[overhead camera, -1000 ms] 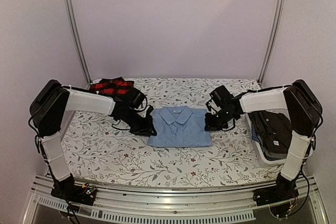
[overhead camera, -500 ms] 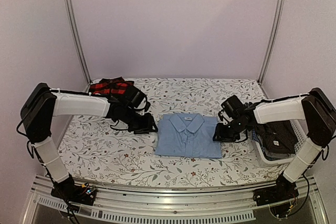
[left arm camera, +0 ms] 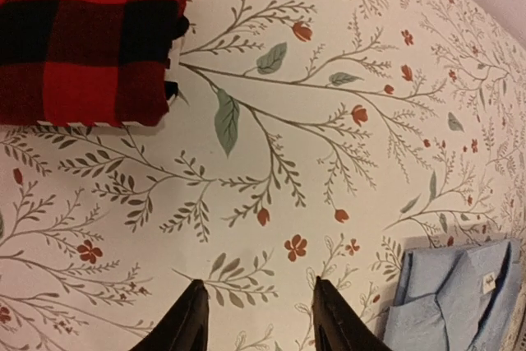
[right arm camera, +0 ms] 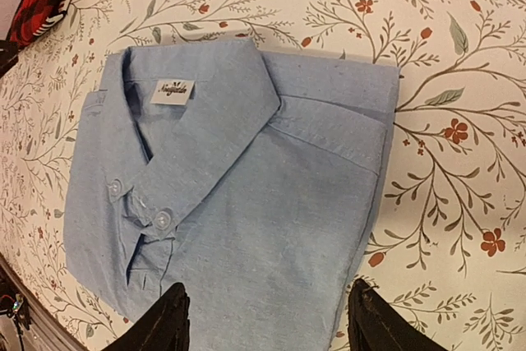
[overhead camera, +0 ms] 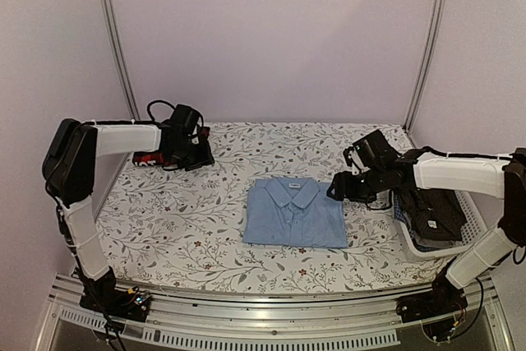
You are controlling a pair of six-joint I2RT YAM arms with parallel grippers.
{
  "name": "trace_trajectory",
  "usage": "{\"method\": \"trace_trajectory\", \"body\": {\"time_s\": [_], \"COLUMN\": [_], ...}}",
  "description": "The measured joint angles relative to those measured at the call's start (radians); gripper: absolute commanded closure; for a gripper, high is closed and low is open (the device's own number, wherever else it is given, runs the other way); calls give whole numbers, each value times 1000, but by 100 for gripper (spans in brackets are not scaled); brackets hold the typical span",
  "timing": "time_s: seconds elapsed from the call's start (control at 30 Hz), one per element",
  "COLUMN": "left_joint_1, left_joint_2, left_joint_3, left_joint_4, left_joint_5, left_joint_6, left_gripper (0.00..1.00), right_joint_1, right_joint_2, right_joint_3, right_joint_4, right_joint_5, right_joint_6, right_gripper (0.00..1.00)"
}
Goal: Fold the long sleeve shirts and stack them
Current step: Smooth out the square-folded shirt at the center of the board.
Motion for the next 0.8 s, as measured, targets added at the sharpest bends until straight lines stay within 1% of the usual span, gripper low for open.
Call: {"method": "trace_trajectory", "body": {"time_s": [0.2, 0.43, 0.7, 0.8], "left_joint_1": [60, 79, 87, 95], "left_joint_2": [134, 254, 307, 325], "left_joint_3": [109, 221, 261, 274], "left_joint_4": [-2, -11, -27, -29], "left_joint_5": [-75, -109, -167, -185], "left_joint_6": [10, 12, -10, -26], "left_gripper": [58, 59, 59, 61], "right_joint_1": [11, 12, 12, 12], "right_joint_2": [-50, -82, -99, -118], "right_joint_3": [2, 2, 2, 2], "right_joint_4": [8, 8, 11, 17], "right_joint_5": [13, 20, 46, 56], "right_joint_6": [-2, -10, -8, -7], "right_gripper": [31, 31, 30, 30]}}
